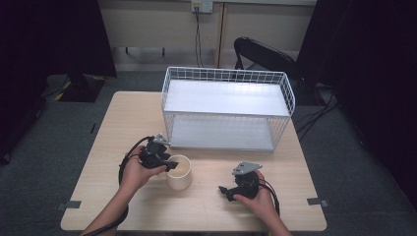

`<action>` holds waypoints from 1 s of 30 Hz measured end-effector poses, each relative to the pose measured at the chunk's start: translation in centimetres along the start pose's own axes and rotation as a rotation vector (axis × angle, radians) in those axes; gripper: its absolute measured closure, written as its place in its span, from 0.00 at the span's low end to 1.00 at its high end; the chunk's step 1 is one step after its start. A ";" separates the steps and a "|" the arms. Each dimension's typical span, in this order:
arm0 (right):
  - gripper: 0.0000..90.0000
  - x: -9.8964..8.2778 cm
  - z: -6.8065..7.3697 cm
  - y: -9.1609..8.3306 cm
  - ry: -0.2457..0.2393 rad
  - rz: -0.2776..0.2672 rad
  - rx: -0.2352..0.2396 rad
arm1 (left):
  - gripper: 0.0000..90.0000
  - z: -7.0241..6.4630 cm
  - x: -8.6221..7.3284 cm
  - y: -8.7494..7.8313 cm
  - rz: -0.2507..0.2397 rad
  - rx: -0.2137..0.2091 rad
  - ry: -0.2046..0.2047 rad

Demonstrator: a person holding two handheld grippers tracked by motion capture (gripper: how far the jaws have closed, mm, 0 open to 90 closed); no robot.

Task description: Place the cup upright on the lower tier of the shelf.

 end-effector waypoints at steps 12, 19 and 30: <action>0.12 0.0 0.0 0.0 0.000 0.000 0.000 | 0.65 -0.1 0.0 0.7 0.034 0.008 -0.017; 0.12 0.0 0.0 0.0 0.000 0.000 0.000 | 0.68 -0.1 0.3 0.7 0.083 0.007 -0.025; 0.12 0.0 0.0 0.0 0.001 0.000 0.000 | 0.82 -0.5 0.8 0.9 0.165 0.004 -0.017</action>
Point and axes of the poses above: each handheld gripper's, and its own axes: y roughly forward along the jaws, x roughly out of its top, z roughly to its left, the point moved 2 cm from there along y, roughly forward along the jaws
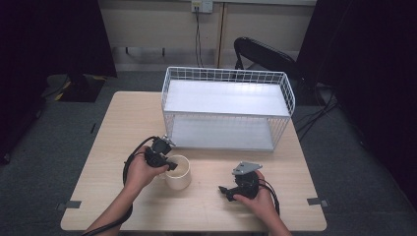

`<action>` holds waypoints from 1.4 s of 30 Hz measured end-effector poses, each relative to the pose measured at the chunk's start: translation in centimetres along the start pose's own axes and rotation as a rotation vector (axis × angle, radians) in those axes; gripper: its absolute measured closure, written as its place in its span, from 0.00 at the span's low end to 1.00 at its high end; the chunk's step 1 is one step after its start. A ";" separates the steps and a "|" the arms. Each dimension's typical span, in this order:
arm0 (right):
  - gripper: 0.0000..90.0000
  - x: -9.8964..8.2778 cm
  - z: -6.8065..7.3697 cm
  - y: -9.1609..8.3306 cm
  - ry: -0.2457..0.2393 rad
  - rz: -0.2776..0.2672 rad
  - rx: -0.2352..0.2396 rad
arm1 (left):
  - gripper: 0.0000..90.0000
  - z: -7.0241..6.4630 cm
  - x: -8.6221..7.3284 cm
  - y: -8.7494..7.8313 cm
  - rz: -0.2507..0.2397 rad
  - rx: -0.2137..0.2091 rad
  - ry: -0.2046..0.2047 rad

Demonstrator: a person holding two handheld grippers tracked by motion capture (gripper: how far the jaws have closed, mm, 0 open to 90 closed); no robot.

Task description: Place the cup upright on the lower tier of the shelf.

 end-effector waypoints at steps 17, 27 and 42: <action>0.12 0.0 0.0 0.0 0.000 0.000 0.000 | 0.92 0.3 -0.1 -0.1 0.028 0.037 -0.039; 0.12 0.0 0.0 0.0 0.000 0.000 0.000 | 0.92 -0.5 0.3 0.1 -0.083 0.042 -0.060; 0.12 0.0 0.0 0.0 0.000 0.000 0.000 | 0.92 -1.6 3.0 0.9 -0.241 0.109 -0.111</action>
Point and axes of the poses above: each handheld gripper's, and its own axes: y roughly forward along the jaws, x roughly out of its top, z roughly to its left, the point moved 2 cm from there along y, roughly forward along the jaws
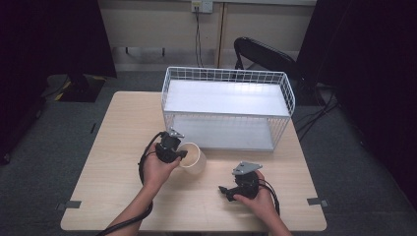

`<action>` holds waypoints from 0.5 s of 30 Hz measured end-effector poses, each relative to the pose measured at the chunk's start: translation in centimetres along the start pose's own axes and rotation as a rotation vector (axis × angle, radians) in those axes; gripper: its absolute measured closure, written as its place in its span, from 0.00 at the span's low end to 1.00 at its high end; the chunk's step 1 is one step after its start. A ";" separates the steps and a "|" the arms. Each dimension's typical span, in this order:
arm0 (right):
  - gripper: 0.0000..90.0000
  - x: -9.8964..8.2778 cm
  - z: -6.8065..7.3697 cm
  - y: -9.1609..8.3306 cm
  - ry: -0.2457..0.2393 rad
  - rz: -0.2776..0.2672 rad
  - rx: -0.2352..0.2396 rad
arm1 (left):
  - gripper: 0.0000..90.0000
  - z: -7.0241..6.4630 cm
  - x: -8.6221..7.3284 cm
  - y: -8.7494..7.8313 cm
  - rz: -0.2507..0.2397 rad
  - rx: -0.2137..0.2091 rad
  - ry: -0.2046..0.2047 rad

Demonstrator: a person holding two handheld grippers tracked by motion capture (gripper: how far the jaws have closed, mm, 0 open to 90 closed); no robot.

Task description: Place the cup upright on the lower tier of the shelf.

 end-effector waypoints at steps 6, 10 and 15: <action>0.12 0.0 0.0 0.0 0.000 0.000 0.000 | 0.92 -0.3 0.4 0.7 -0.053 0.011 -0.034; 0.12 0.0 0.0 0.0 0.000 0.000 0.000 | 0.92 -0.6 0.7 1.0 -0.085 0.017 -0.053; 0.12 0.0 0.0 0.0 0.000 0.000 0.000 | 0.92 -0.9 0.9 1.6 -0.126 0.044 -0.069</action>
Point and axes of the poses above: each handheld gripper's, and its own axes: y roughly forward along the jaws, x roughly out of its top, z roughly to its left, the point moved 2 cm from there along y, roughly forward along the jaws
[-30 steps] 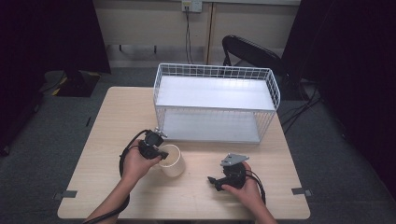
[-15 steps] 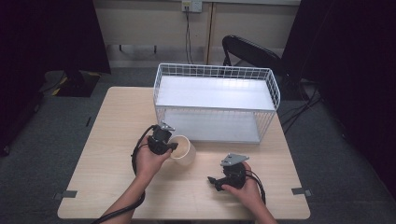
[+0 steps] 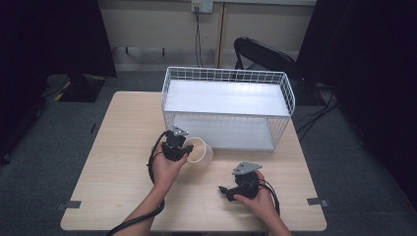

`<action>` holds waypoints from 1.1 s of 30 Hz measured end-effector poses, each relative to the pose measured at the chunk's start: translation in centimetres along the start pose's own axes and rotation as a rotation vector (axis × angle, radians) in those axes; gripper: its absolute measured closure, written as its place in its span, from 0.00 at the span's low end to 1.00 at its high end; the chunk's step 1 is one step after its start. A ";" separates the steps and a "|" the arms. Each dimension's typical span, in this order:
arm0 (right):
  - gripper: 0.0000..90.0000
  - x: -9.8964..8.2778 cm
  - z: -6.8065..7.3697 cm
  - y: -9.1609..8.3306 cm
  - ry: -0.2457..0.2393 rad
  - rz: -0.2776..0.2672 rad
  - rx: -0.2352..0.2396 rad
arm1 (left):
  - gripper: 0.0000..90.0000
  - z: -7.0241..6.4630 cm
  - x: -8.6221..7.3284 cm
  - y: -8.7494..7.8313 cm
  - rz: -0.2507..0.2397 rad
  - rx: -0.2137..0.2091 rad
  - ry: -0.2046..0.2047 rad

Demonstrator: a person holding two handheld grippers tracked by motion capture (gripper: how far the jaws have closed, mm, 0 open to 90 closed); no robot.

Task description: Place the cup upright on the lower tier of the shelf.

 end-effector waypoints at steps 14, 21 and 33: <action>0.12 0.0 0.0 0.0 0.000 0.000 0.000 | 0.92 -0.5 0.7 1.3 -0.048 0.057 -0.013; 0.12 0.0 0.0 0.0 -0.001 -0.001 -0.001 | 0.92 -0.9 1.2 1.9 -0.060 0.072 -0.005; 0.12 0.0 0.0 0.0 0.000 0.000 -0.001 | 0.92 -1.4 2.0 2.6 -0.110 0.147 0.006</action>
Point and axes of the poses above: each handheld gripper's, and its own axes: y roughly forward along the jaws, x roughly out of its top, z roughly to its left, the point moved 2 cm from there along y, roughly forward along the jaws
